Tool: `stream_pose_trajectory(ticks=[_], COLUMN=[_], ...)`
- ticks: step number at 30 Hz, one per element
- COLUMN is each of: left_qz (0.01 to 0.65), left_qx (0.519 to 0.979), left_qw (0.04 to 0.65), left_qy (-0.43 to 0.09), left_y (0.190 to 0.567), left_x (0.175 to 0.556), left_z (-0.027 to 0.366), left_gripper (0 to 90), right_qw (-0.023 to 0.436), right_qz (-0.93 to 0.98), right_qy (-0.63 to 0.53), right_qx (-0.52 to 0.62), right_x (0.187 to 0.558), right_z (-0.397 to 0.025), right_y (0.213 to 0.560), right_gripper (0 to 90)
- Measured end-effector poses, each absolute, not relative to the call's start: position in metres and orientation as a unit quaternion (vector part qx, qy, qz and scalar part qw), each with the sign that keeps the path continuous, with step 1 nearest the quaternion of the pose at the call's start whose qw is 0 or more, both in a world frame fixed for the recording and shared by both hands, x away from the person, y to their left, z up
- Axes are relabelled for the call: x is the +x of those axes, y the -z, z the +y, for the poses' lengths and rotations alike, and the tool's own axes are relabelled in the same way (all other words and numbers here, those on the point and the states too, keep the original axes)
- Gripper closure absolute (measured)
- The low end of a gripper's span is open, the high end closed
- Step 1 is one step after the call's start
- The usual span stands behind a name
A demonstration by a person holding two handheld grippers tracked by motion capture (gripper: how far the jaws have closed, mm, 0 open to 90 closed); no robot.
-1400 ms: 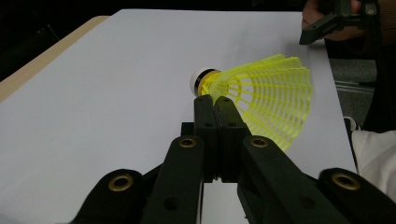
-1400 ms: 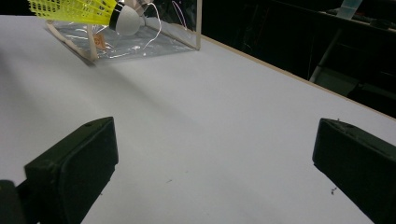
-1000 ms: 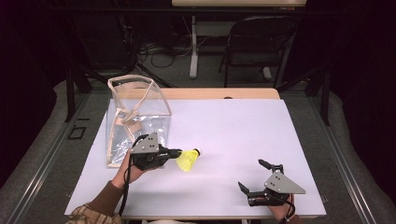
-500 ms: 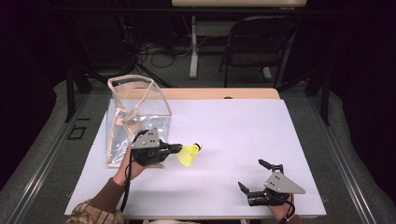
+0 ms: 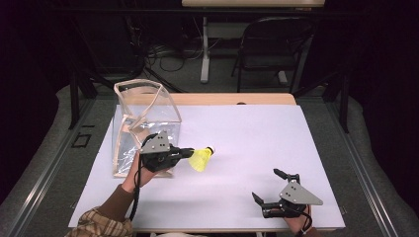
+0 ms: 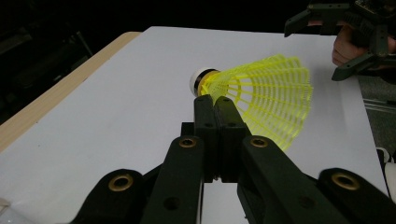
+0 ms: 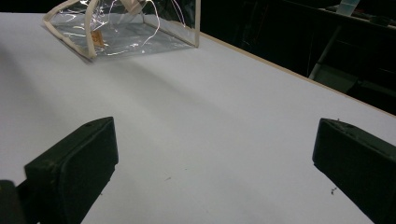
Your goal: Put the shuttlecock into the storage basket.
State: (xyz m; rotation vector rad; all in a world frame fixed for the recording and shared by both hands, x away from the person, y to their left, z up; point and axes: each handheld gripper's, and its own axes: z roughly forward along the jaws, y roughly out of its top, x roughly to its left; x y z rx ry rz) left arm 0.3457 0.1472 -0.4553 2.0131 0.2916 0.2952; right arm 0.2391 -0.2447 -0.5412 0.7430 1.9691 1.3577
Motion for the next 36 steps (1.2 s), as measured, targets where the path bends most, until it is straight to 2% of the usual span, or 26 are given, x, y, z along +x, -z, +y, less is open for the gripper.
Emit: stream_pose_trajectory(ticks=[36], left_qz=[0.115], left_qx=[0.832], left_qw=[0.520], left_qy=[-0.152], left_y=[0.413], left_x=[0.365], left_z=[0.141], left_gripper=[89.6], right_qw=[0.311], right_qz=[0.747], right_qy=[-0.515], right_qx=[0.283], right_x=[0.239], right_z=[-0.246], right_y=[0.541], right_gripper=[0.0])
